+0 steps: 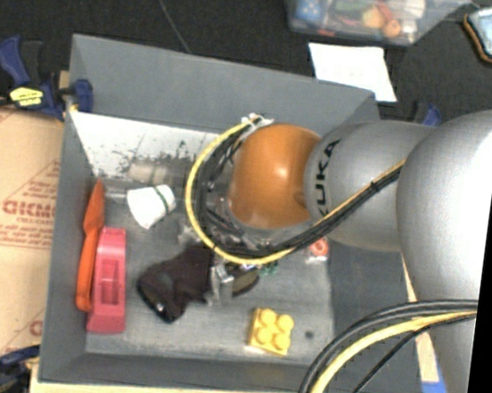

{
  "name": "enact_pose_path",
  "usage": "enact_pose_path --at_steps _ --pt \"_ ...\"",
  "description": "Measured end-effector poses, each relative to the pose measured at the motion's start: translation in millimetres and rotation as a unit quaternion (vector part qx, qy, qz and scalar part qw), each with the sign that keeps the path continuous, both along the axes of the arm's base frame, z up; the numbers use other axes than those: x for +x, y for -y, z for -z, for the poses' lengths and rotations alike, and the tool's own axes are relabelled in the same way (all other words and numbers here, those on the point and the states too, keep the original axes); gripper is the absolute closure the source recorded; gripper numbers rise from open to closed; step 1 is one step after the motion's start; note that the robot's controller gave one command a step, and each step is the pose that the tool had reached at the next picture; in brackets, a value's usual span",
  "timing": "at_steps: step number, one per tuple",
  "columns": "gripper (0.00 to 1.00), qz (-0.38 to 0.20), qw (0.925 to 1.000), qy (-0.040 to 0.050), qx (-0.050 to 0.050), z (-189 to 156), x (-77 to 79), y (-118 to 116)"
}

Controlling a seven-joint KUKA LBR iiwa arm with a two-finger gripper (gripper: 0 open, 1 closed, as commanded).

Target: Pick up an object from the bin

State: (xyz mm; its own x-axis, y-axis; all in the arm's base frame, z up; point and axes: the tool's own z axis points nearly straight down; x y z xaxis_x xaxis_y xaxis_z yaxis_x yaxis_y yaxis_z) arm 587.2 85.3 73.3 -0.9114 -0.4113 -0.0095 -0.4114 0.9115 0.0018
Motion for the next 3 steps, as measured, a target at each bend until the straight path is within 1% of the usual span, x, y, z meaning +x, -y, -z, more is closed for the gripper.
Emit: enact_pose_path --at_steps 1,2,3 --pt "1.00 -0.024 0.9997 0.0019 0.000 -4.7 3.6 -3.3" --pt "1.00 -0.024 0.9997 0.0019 0.000 -4.8 3.6 -3.2" --pt "1.00 -0.023 0.9997 -0.0034 -0.001 -29.5 0.4 -2.7"
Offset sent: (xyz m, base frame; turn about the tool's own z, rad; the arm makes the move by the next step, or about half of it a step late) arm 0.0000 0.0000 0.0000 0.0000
